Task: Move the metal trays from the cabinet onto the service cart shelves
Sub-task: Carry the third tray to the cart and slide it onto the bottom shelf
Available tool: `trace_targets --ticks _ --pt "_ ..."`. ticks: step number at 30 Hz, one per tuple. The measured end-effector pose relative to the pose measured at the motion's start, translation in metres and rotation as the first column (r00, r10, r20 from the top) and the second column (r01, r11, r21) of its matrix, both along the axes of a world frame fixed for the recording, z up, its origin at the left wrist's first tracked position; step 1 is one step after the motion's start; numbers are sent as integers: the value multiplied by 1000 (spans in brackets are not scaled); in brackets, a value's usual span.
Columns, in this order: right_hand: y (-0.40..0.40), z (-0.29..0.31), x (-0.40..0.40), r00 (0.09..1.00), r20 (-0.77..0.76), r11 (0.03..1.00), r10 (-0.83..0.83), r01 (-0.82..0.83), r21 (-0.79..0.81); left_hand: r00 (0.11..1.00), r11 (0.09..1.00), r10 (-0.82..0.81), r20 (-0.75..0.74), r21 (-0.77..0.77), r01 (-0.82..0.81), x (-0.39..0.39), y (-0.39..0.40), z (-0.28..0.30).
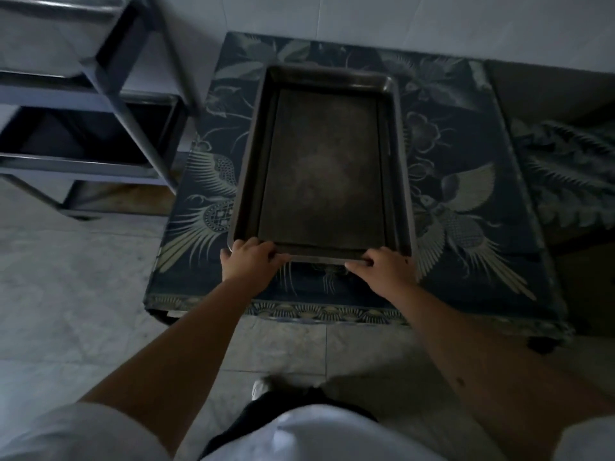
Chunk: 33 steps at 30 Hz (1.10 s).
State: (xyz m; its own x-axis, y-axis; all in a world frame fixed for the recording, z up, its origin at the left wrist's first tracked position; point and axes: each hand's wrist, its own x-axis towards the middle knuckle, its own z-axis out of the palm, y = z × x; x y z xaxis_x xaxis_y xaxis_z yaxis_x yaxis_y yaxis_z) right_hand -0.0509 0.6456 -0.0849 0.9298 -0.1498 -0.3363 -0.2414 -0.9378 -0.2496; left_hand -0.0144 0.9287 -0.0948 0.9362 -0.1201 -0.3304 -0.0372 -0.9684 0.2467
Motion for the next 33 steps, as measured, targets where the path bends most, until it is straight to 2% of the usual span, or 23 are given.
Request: trace_targets --ticks 3,7,11,13,15,17,19,22,24,26,31,33 --pt "8 4 -45 998 -55 998 13 -9 67 1000 997 -13 -20 -82 11 -44 17 -3" --pt "20 3 -105 1000 -6 999 -4 5 44 996 992 -83 -31 -101 79 -94 33 -6" --pt "26 4 -125 998 -35 999 -47 46 -7 993 996 -91 -78 -20 90 -108 33 4" --pt "28 5 -122 995 -86 997 -59 54 -62 990 988 -112 -90 96 121 -105 31 14" --pt "24 6 -112 999 -39 985 -34 27 -168 990 973 -139 -8 185 138 -95 29 25" --pt "12 10 -95 997 72 977 -25 39 -212 985 981 -129 115 158 110 -73 30 33" --pt "-6 16 -64 983 133 979 -126 145 -143 984 996 -85 155 54 78 -39 30 38" --pt "-34 17 -6 928 135 938 -348 344 50 992 986 111 60 -129 -102 22 23 37" --pt "-50 16 33 873 36 843 -487 459 280 964 937 264 -45 -227 -267 59 15 30" --pt "-64 13 65 797 -83 688 -599 565 456 929 879 344 -134 -302 -369 92 9 19" --pt "-94 3 117 738 -177 535 -651 612 582 829 774 508 -234 -298 -559 151 6 -3" --pt "-102 -1 127 729 -278 445 -626 627 640 805 735 542 -240 -329 -593 162 9 -8"
